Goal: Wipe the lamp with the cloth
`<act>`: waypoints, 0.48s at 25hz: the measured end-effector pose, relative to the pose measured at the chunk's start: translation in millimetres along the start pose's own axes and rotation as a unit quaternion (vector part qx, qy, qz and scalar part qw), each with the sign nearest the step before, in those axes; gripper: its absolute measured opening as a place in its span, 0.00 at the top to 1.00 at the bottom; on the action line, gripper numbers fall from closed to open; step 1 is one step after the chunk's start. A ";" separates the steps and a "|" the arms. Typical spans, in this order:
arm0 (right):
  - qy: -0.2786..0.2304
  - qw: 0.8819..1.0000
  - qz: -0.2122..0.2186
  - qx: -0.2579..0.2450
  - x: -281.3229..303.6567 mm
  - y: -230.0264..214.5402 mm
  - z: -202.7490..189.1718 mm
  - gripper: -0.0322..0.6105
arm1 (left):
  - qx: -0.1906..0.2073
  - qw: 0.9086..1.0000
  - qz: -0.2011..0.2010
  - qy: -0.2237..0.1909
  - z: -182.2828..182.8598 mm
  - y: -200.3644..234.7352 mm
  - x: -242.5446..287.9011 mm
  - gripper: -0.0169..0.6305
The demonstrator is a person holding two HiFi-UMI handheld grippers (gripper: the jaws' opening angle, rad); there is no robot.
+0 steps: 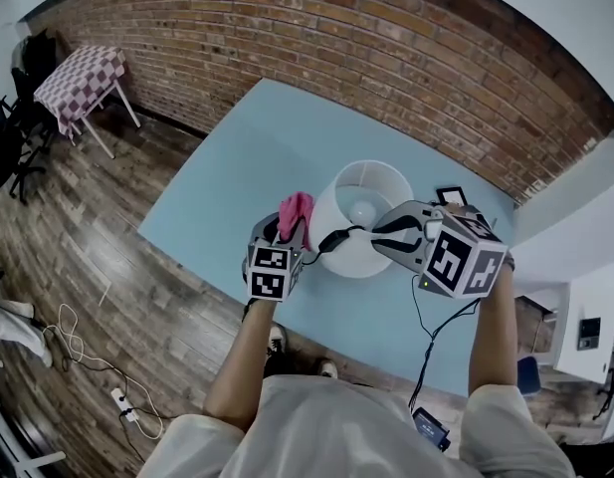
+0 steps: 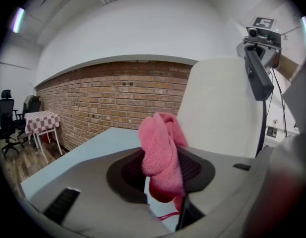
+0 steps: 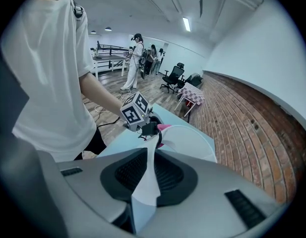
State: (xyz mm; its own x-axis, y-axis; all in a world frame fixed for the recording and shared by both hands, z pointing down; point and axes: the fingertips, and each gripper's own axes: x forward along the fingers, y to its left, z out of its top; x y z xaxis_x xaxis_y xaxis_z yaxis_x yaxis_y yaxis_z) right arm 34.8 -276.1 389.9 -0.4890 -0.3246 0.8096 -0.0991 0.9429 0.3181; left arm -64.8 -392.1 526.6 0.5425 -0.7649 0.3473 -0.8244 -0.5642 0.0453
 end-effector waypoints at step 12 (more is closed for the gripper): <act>-0.004 1.000 -0.016 -0.012 -3.4 -2.6 -7.1 0.83 | 0.008 0.994 0.002 -0.106 98.0 12.1 -56.3 0.72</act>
State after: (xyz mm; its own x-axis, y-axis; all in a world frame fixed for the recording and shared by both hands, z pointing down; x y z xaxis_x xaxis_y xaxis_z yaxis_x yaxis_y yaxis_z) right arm 43.0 -278.0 389.8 -0.4926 -0.3543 0.7949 -0.0947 0.9298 0.3558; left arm -89.5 -386.3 415.8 0.5623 -0.8146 0.1420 -0.8249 -0.5645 0.0281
